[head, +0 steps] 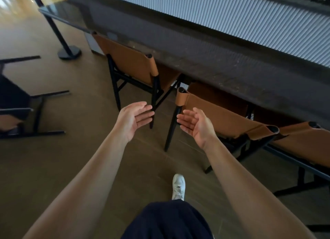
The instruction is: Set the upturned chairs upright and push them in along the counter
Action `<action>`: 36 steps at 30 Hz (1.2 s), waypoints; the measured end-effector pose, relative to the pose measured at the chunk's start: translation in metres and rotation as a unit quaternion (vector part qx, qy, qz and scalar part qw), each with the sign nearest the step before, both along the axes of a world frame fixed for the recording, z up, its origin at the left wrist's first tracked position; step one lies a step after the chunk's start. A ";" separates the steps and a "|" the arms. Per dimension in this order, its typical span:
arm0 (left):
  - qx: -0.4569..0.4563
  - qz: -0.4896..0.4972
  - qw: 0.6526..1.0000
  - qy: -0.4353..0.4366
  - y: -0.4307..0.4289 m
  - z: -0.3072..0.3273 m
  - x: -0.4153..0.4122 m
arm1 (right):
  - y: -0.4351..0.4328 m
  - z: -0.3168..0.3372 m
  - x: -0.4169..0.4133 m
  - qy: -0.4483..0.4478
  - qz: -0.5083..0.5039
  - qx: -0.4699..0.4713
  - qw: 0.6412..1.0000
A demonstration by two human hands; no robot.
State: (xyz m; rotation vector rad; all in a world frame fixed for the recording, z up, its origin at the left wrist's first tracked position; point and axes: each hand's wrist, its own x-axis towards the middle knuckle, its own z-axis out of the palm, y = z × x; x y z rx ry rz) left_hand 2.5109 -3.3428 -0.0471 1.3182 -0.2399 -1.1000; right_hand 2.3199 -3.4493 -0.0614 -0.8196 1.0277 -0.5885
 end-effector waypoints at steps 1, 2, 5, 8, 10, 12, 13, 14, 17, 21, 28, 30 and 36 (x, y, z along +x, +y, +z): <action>-0.003 0.011 1.000 -0.005 0.014 0.002 0.006 | 0.011 0.002 0.010 0.002 0.013 -0.008 1.000; -0.007 0.024 1.000 -0.008 0.028 0.003 0.011 | 0.020 0.004 0.020 0.005 0.026 -0.016 1.000; -0.014 0.074 0.997 -0.020 0.072 0.008 0.032 | 0.052 0.009 0.054 0.008 0.073 -0.038 0.997; -0.016 0.127 0.991 -0.025 0.113 0.009 0.053 | 0.077 0.013 0.091 -0.001 0.124 -0.048 0.991; -0.017 0.169 0.985 -0.029 0.139 0.010 0.067 | 0.092 0.015 0.117 -0.009 0.163 -0.046 0.985; -0.013 0.203 0.978 -0.036 0.161 0.010 0.080 | 0.104 0.017 0.141 -0.014 0.198 -0.039 0.979; -0.007 0.225 0.973 -0.042 0.174 0.010 0.088 | 0.111 0.016 0.156 -0.016 0.221 -0.034 0.975; -0.005 0.245 0.968 -0.046 0.185 0.009 0.095 | 0.116 0.016 0.169 -0.017 0.240 -0.030 0.970; -0.004 0.292 0.955 -0.050 0.215 0.008 0.116 | 0.129 0.010 0.211 -0.027 0.289 -0.025 0.957; -0.004 0.361 0.931 -0.054 0.244 0.008 0.151 | 0.143 0.004 0.268 -0.032 0.348 -0.026 0.937; -0.008 0.461 0.885 -0.054 0.272 0.013 0.212 | 0.155 0.007 0.369 -0.045 0.449 -0.056 0.891; -0.008 0.480 0.876 -0.049 0.278 0.011 0.228 | 0.157 0.010 0.393 -0.053 0.467 -0.066 0.880; -0.024 0.535 0.844 -0.018 0.292 0.002 0.278 | 0.167 0.007 0.468 -0.056 0.513 -0.048 0.856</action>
